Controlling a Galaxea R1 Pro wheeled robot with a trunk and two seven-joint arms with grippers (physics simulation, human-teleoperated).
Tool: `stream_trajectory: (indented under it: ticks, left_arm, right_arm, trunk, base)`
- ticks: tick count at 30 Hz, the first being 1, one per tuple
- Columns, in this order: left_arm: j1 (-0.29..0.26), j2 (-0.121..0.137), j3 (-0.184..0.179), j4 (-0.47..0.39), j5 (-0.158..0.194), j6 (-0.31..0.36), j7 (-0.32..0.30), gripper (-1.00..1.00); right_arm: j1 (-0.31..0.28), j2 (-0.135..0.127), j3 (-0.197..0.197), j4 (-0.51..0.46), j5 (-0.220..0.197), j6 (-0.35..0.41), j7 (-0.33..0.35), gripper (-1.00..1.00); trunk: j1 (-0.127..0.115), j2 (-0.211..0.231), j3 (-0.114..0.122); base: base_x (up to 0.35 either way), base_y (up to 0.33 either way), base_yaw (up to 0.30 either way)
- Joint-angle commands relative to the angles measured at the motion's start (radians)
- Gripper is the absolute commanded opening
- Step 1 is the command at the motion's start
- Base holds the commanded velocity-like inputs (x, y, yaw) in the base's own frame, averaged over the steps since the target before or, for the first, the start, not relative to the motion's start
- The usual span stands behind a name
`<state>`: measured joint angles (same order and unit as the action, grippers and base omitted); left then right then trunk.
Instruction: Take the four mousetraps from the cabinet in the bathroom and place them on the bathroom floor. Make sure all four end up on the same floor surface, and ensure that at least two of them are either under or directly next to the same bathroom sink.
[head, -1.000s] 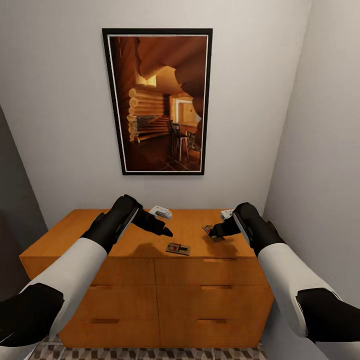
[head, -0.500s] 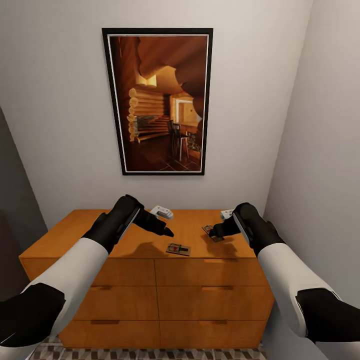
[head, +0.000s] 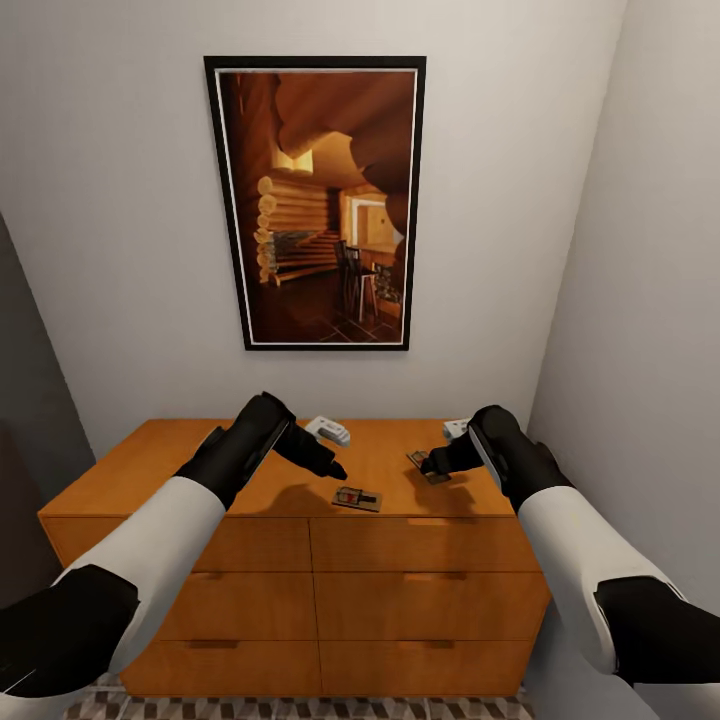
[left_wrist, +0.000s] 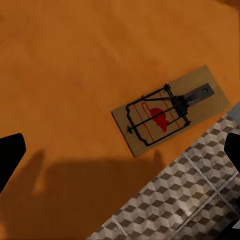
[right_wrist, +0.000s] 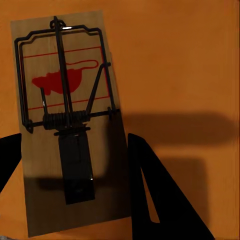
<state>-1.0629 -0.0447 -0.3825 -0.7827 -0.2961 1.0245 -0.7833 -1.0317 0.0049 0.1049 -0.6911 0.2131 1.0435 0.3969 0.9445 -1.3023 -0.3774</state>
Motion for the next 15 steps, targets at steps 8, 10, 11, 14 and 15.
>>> stream_trajectory:
  ticks: [8,10,11,14,15]
  left_arm:
    - [-0.002,0.015,-0.006,0.059,-0.047,-0.108,-0.012,1.0]
    - [-0.001,0.014,-0.005,0.065,-0.05,-0.138,-0.012,1.0]
    - [-0.001,0.014,-0.005,0.063,-0.05,-0.143,-0.013,1.0]
    - [-0.001,0.012,-0.005,0.048,-0.051,-0.145,-0.013,1.0]
    - [-0.001,0.011,-0.005,0.041,-0.051,-0.136,-0.013,1.0]
  right_arm:
    - [-0.001,-0.012,-0.001,-0.008,0.006,0.004,0.006,-1.0]
    - [-0.001,-0.006,-0.002,-0.007,0.005,0.004,0.003,-1.0]
    - [-0.001,-0.005,-0.002,-0.007,0.005,0.004,0.003,-1.0]
    - [-0.001,-0.002,-0.002,-0.006,0.005,0.004,0.001,-1.0]
    - [-0.001,-0.001,-0.002,-0.006,0.005,0.004,0.001,-1.0]
  trunk:
    - [0.0,-0.001,-0.001]
    - [0.0,-0.001,-0.001]
    - [0.0,-0.001,-0.001]
    - [0.0,-0.001,-0.001]
    - [0.0,-0.001,-0.001]
  base:
    - [0.0,0.0,0.0]
    - [0.0,0.0,0.0]
    - [0.0,0.0,0.0]
    - [0.0,0.0,0.0]
    - [0.0,0.0,0.0]
